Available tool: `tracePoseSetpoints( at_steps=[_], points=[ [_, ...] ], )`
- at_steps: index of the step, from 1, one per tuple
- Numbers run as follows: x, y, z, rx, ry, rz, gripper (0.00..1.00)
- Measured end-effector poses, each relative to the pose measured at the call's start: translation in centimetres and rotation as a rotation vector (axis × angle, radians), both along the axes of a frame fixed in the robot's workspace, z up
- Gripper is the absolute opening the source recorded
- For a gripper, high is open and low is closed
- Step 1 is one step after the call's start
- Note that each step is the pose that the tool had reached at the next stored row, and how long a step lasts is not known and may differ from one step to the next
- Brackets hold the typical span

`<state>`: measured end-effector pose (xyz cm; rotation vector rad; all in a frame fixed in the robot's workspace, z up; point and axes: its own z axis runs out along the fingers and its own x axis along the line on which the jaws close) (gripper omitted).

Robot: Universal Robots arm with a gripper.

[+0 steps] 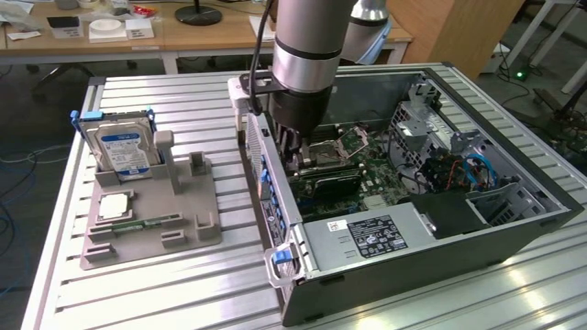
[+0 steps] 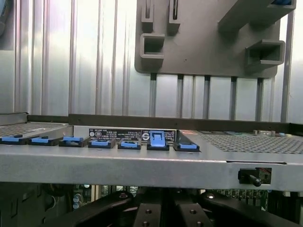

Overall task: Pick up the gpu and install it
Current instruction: 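Press down on the gpu until it lock into place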

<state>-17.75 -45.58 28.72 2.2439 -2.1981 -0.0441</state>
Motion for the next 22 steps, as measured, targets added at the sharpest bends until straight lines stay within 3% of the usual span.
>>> tracePoseSetpoints(
  at_steps=[5, 13, 22],
  points=[
    [0.0, 0.01, -0.39, 0.0013, -0.0001, 0.0, 0.1],
    [0.0, 0.01, 1.45, 0.0012, -0.0001, -0.001, 0.1],
    [-0.1, 0.01, 1.61, 0.0012, -0.0001, 0.0, 0.1]
  ],
)
